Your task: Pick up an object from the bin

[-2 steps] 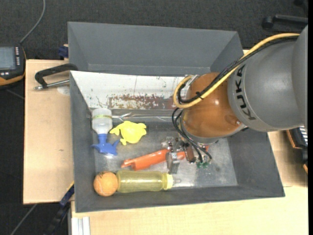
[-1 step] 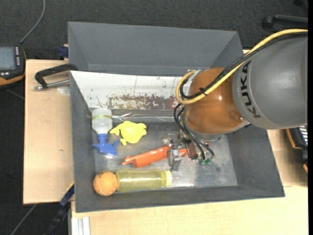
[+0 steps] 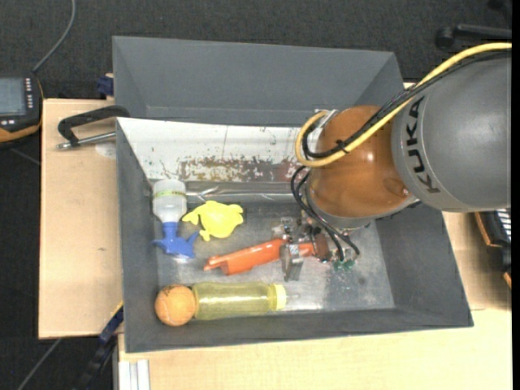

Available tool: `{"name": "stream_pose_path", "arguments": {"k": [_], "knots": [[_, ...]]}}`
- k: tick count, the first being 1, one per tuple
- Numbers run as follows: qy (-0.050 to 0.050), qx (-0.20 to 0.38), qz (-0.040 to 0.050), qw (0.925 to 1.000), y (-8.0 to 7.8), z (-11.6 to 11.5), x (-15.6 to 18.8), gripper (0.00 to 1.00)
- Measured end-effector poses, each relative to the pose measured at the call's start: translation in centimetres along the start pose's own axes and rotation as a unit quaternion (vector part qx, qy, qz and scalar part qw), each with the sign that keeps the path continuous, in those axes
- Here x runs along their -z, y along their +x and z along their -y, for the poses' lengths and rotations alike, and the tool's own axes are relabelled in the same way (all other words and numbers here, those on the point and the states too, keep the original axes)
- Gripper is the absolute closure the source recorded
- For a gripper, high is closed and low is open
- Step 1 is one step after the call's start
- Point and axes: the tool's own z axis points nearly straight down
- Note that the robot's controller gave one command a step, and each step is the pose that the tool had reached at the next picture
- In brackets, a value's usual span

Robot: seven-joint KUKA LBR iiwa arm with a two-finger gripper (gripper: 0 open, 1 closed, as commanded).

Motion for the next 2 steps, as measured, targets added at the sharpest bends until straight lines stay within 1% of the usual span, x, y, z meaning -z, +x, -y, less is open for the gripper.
{"name": "stream_pose_path", "arguments": {"k": [2], "knots": [[0.000,0.000,0.0006,1.0000,-0.08,-0.03,1.82,1.00]]}}
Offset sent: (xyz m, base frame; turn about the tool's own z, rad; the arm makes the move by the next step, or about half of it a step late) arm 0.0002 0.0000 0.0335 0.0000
